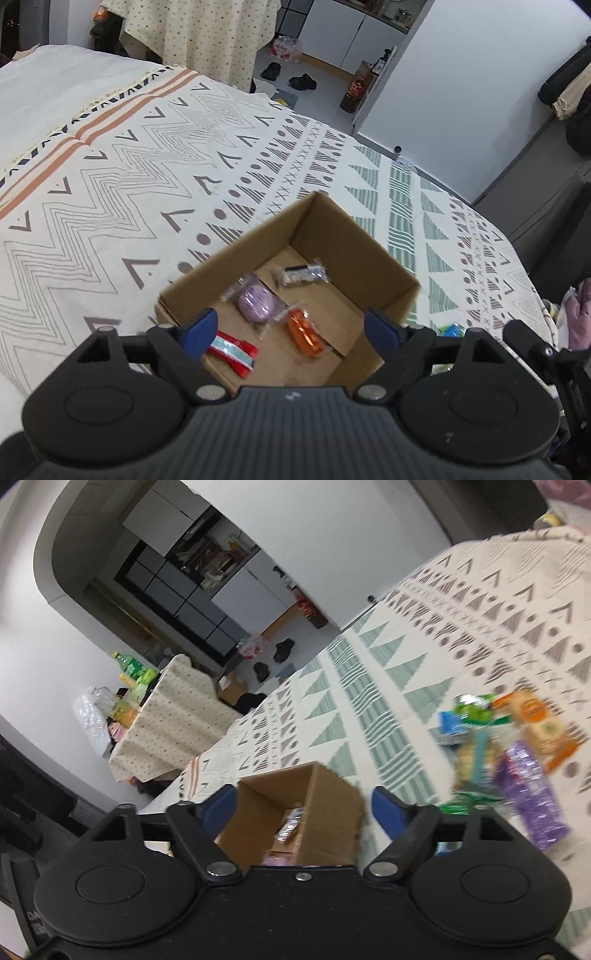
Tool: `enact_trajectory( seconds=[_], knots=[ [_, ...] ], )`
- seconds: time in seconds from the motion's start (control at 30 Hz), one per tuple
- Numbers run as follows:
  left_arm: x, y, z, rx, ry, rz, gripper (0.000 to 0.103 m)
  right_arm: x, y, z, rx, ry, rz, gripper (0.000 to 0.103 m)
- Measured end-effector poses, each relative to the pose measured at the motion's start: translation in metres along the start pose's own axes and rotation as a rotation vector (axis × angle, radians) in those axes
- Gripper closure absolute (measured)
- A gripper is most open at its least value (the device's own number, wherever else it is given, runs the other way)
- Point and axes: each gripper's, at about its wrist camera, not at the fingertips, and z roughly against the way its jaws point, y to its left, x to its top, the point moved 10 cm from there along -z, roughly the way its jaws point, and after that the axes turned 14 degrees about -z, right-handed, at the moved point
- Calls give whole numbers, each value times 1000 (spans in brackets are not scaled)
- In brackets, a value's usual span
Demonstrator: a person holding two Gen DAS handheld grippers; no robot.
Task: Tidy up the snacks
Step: 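Withdraw both grippers from the box back toward the snack pile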
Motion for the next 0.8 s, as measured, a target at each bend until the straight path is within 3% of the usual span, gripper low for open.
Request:
enact_trajectory(
  seconds=[0.13, 0.3, 0.43, 0.8],
  knots=[
    [-7, -16, 11, -26, -12, -5, 15, 5, -12, 17, -13, -8, 3, 8],
    [-14, -33, 29, -29, -43, -29, 7, 13, -25, 39, -15, -24, 0, 0],
    [-15, -49, 45, -18, -91, -85, 2, 20, -37, 54, -22, -39, -15, 0],
    [-35, -88, 67, -61, -99, -125, 1, 38, -67, 96, -34, -68, -25, 0]
  ],
)
